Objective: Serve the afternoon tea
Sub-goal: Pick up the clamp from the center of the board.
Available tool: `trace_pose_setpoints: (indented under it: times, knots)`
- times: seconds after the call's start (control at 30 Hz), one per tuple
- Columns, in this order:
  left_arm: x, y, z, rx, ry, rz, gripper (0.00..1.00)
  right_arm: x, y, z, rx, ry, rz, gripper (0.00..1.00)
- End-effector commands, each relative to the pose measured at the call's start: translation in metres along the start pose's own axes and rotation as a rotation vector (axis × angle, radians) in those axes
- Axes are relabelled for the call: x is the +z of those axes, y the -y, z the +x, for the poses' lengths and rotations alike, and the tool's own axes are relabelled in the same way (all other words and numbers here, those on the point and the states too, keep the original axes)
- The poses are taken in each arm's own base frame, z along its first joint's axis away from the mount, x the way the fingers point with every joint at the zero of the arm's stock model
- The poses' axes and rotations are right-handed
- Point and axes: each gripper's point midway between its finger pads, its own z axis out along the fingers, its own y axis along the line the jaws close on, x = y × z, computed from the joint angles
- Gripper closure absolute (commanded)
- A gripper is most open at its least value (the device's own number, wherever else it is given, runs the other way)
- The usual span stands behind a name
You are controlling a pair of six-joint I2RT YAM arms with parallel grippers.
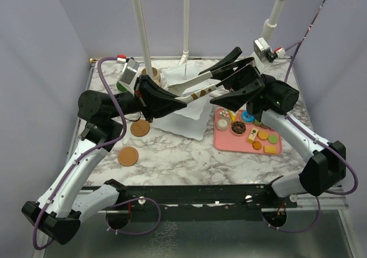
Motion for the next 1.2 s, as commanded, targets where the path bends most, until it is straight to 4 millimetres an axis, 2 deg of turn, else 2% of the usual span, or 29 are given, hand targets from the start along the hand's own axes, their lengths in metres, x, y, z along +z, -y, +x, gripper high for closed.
trace_pose_setpoints:
  times: [0.0,0.47,0.7,1.0,1.17]
  knots:
    - [-0.003,0.026,-0.013,0.069,0.006,0.062,1.0,0.004,-0.013,-0.015,-0.005,0.065,-0.054,0.09]
    - [-0.003,0.035,-0.031,0.097,0.072,0.048,1.0,0.003,-0.026,-0.014,0.02,0.06,-0.139,0.02]
    - [-0.003,0.035,-0.04,0.109,0.109,0.026,1.0,0.002,-0.033,-0.017,-0.049,0.076,-0.132,0.0]
    - [-0.006,0.03,-0.028,0.094,0.084,0.024,1.0,0.011,-0.026,-0.027,-0.12,0.072,-0.082,0.0]
    - [-0.005,0.023,-0.02,0.076,0.071,0.014,1.0,0.027,-0.032,-0.019,-0.175,0.015,-0.069,0.0]
